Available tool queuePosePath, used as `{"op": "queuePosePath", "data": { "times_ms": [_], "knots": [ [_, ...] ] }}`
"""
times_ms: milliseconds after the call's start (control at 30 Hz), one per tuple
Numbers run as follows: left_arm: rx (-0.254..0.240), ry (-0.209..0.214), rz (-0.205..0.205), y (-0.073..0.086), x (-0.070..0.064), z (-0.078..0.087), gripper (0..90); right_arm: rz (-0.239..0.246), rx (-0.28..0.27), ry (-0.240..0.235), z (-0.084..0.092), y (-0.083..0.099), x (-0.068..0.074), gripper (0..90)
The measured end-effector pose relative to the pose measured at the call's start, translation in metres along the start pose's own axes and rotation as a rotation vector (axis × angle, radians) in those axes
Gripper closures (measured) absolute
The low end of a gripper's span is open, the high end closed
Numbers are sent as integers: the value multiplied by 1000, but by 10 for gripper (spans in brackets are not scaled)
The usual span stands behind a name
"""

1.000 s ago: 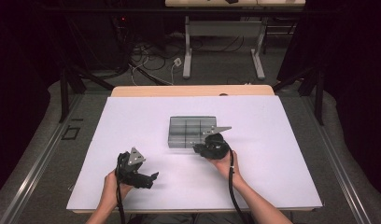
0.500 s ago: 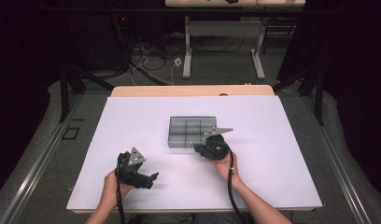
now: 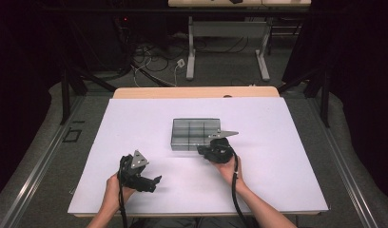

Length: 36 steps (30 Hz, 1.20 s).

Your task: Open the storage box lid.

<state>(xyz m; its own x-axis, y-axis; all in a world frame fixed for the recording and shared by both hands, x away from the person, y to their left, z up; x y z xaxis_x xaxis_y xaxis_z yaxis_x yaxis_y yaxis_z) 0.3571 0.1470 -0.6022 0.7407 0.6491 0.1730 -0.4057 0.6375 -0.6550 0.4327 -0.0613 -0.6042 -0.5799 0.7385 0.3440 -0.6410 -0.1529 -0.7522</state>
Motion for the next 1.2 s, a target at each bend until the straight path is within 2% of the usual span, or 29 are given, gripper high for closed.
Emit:
{"op": "queuePosePath", "data": {
  "times_ms": [267, 300, 567, 800, 967, 1133, 1200],
  "knots": [
    [8, 10, -3, 0, 0, 1, 2, -4, -23, -8, 3, -4, 1, 869],
    [-1, -1, 1, -1, 0, -1, 2, -5, -12, -3, 4, -3, 1, 868],
    [-8, -4, 13, -4, 1, -1, 3, 13, -31, -6, 5, -6, 2, 867],
    [-35, -15, 21, -20, 6, -6, 3, 14, -51, -11, 9, -12, 4, 868],
    [-37, -29, 20, -35, 9, -14, 13, 19, -67, -4, 11, -14, 5, 868],
    [-38, -33, 24, -51, 13, -23, 73, 20, -68, -7, 12, -15, 5, 869],
    [-53, -50, 30, -58, 17, -26, 152, 22, -74, -8, 11, -16, 5, 866]
  ]
}}
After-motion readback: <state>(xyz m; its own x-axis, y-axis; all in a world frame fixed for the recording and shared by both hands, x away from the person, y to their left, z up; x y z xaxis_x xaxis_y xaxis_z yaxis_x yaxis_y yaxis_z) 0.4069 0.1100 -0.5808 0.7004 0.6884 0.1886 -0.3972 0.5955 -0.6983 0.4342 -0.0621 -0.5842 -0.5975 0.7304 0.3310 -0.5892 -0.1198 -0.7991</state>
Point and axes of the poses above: each handheld gripper's, and its own axes: z roughly backward along the jaws, y roughly out of its underside, x roughly to its left, the point moved 9 cm from there along -z, roughly forward along the jaws, and after that the axes turned 8 degrees about -z, right-handed, at the moved point
